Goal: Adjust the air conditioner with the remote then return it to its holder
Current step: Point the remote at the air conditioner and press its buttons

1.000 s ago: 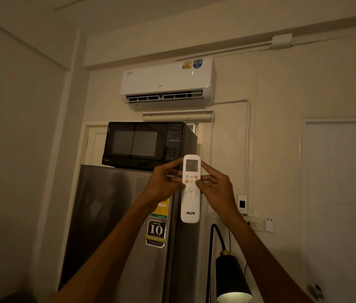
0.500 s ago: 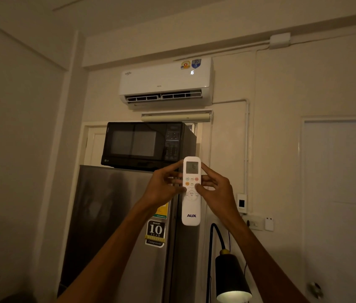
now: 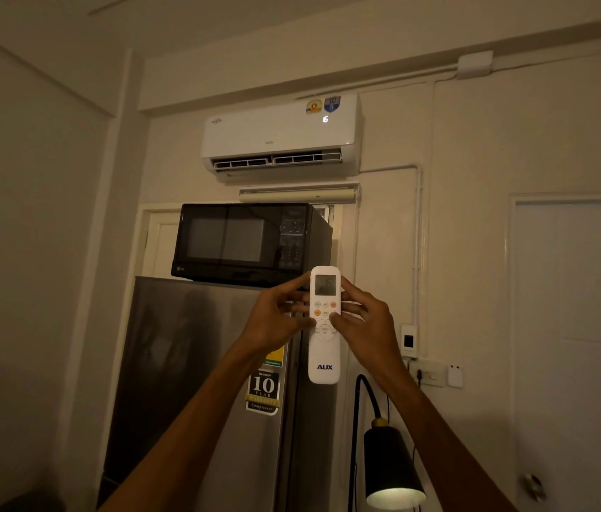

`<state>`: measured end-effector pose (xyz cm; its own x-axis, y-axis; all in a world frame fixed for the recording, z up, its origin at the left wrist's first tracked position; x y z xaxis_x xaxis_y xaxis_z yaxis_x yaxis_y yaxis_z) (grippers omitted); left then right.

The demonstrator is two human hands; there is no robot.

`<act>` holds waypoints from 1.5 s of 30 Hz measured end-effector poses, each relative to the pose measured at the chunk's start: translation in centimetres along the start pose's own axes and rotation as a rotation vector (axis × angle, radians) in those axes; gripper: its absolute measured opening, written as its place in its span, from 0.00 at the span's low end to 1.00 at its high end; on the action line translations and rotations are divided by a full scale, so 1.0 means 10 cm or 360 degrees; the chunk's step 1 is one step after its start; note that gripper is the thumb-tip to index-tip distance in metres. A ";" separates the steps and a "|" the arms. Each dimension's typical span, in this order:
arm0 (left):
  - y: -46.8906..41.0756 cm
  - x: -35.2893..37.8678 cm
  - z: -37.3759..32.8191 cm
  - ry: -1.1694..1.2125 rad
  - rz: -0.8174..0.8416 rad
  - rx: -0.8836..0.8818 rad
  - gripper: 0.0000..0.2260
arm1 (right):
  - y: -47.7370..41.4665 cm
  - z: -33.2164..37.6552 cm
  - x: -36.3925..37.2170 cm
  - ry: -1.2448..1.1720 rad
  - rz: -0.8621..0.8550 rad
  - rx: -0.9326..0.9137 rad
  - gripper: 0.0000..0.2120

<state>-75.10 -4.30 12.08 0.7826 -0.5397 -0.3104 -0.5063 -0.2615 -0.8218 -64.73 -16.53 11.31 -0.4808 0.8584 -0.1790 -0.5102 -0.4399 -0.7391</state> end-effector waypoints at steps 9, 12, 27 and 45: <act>0.02 0.02 0.00 -0.0002 -0.0008 0.0045 0.33 | 0.02 0.01 -0.01 0.0000 -0.0016 0.0015 0.28; 0.04 0.03 -0.01 0.0039 -0.0006 0.0035 0.32 | 0.03 0.01 -0.02 0.0013 -0.0020 0.0006 0.27; 0.09 0.11 0.02 0.0174 -0.0022 0.0011 0.32 | 0.04 -0.04 -0.05 0.0065 -0.0024 0.0044 0.28; 0.10 0.15 -0.07 0.0163 0.0031 0.0032 0.30 | 0.09 -0.06 -0.15 0.0029 -0.0016 0.0016 0.27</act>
<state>-74.68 -5.94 11.18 0.7308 -0.6239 -0.2769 -0.5131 -0.2346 -0.8256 -64.04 -18.07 10.60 -0.4624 0.8674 -0.1838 -0.5221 -0.4339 -0.7343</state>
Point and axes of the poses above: each hand's wrist, its own y-axis away from the middle knuckle, its own x-axis out of the palm, z = x × y, the point moved 1 cm from there along -y, towards the middle knuckle, and after that the axes turned 6 degrees about x, right-handed, at the moved point
